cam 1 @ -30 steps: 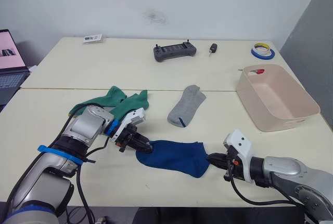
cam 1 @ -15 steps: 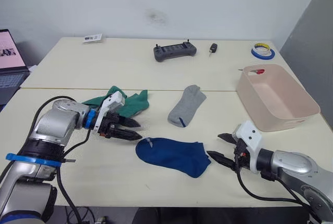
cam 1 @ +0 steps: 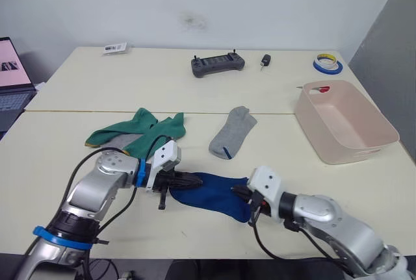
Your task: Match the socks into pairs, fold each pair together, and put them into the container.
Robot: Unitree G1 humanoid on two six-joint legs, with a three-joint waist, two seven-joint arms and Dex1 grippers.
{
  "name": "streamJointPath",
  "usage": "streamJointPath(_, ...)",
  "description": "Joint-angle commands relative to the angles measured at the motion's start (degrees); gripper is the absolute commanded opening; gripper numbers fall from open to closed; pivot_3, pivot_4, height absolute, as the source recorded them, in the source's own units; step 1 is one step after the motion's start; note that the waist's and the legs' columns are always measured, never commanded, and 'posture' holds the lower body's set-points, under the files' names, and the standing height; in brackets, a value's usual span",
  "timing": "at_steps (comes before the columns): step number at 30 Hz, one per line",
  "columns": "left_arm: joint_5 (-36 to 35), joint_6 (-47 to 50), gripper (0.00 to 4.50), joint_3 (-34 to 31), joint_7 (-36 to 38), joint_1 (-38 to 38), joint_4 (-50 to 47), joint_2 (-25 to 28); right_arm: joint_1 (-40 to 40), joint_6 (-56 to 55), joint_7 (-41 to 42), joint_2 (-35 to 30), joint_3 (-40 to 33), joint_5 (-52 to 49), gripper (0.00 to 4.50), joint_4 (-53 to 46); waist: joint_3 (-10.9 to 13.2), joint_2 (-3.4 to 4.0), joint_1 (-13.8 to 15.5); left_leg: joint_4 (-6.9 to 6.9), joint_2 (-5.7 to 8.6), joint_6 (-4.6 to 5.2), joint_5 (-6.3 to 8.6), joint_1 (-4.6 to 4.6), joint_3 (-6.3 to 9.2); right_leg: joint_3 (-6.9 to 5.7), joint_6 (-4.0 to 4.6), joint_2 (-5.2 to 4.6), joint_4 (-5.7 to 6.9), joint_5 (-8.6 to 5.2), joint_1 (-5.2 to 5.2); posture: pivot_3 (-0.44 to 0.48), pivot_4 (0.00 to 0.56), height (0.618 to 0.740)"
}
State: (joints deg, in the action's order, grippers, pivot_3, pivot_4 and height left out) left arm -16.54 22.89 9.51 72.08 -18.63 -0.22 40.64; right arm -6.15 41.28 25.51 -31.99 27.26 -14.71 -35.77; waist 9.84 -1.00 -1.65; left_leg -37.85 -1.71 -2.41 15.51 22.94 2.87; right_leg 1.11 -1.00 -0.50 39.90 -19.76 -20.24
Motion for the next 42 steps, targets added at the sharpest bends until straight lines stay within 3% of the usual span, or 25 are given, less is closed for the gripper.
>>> streamJointPath(1,3.2,-5.2,0.0,0.4,-1.9,-0.7,4.8,-0.5,-0.3,-2.0,-0.3,0.2,0.7,3.6,0.02,2.1,0.0,0.0,0.0,0.0,0.02,0.0,0.0,-0.01,-0.01,0.0,0.0,0.0,0.01,0.0,0.01,0.0,0.15,0.74)
streamJointPath(9,7.2,-10.2,0.0,2.3,-3.9,0.6,11.7,-0.3,6.4,-3.7,1.7,-5.3,-6.8,4.7,0.02,1.6,-0.5,0.2,0.0,0.0,0.07,0.01,0.0,-0.11,-0.03,-0.01,0.0,-0.01,-0.02,0.0,0.16,0.0,0.15,0.74)
streamJointPath(16,2.6,-7.8,0.0,-0.6,-2.4,2.4,6.8,0.8,10.5,-8.4,5.8,-6.8,-15.4,0.7,0.02,-3.2,-0.7,0.25,-0.2,0.02,0.03,0.01,0.01,-0.23,-0.03,0.0,-0.01,0.02,-0.03,-0.01,0.26,0.0,0.15,0.74)
streamJointPath(20,-4.0,-4.2,0.0,-4.4,1.0,0.5,0.2,2.2,9.3,-7.4,7.5,-5.7,-17.8,-2.9,0.02,-8.1,-0.6,0.23,-0.3,0.03,0.0,0.01,0.01,-0.13,0.0,0.0,-0.01,0.06,0.01,0.0,0.12,0.0,0.15,0.74)
streamJointPath(25,-6.5,0.3,0.0,-2.8,3.6,0.3,-7.2,4.6,3.0,-5.3,8.3,-3.5,-11.9,-2.1,0.02,-7.4,-0.6,0.2,-0.1,0.03,0.0,0.01,0.01,-0.06,0.03,-0.02,0.0,0.12,0.0,0.0,0.1,0.0,0.15,0.74)
streamJointPath(29,-2.0,-3.2,0.0,1.7,1.9,1.6,-6.0,2.5,-2.4,-5.0,9.4,-0.5,-1.5,2.4,0.02,-0.6,-0.6,0.21,-0.1,0.03,0.01,0.01,0.01,-0.08,0.0,0.01,0.0,0.13,-0.01,-0.01,0.08,0.0,0.15,0.74)
streamJointPath(33,2.6,-8.0,0.0,4.3,0.8,2.0,-1.7,1.4,-3.8,-4.7,11.6,-0.6,2.7,4.6,0.02,3.7,-0.6,0.21,0.0,0.0,0.03,0.01,0.01,-0.03,-0.01,0.01,0.0,0.14,-0.02,0.0,0.05,0.0,0.15,0.74)
streamJointPath(42,3.8,-9.3,0.0,5.1,1.1,5.4,-0.7,2.3,3.0,-4.4,14.0,-8.7,-0.7,5.4,0.02,1.9,-0.6,0.21,0.1,0.02,0.03,0.02,0.01,-0.09,0.02,-0.02,0.0,0.09,-0.06,-0.01,0.15,0.0,0.15,0.74)
